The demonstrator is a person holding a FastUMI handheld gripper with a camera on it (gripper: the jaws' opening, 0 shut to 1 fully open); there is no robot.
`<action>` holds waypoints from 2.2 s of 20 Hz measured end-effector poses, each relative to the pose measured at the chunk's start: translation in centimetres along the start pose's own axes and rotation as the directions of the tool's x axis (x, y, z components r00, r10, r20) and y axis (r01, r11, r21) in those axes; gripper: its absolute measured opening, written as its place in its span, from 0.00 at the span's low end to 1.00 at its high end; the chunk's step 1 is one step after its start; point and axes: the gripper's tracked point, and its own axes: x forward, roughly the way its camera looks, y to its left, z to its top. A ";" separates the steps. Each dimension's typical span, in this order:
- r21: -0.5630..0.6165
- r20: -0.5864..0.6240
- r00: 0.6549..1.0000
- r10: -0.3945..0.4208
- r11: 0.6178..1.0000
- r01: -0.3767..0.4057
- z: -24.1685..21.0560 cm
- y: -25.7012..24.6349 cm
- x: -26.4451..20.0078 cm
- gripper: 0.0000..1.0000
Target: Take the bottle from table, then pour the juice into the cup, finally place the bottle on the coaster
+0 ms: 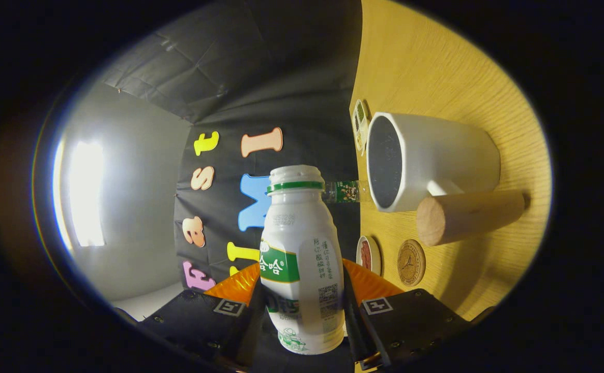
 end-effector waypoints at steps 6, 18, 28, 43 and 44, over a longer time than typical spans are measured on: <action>0.035 0.003 1.000 -0.007 0.999 0.007 0.0 0.1 0.0 0.67; 0.138 0.026 1.000 -0.015 0.990 0.011 0.0 0.2 0.2 0.67; 0.161 0.019 1.000 -0.013 0.987 0.010 -0.4 0.5 0.1 0.68; 0.204 0.016 1.000 -0.006 0.979 0.002 -0.6 0.9 -0.1 0.68; 0.208 0.015 1.000 -0.004 0.978 0.001 -0.6 0.9 -0.1 0.67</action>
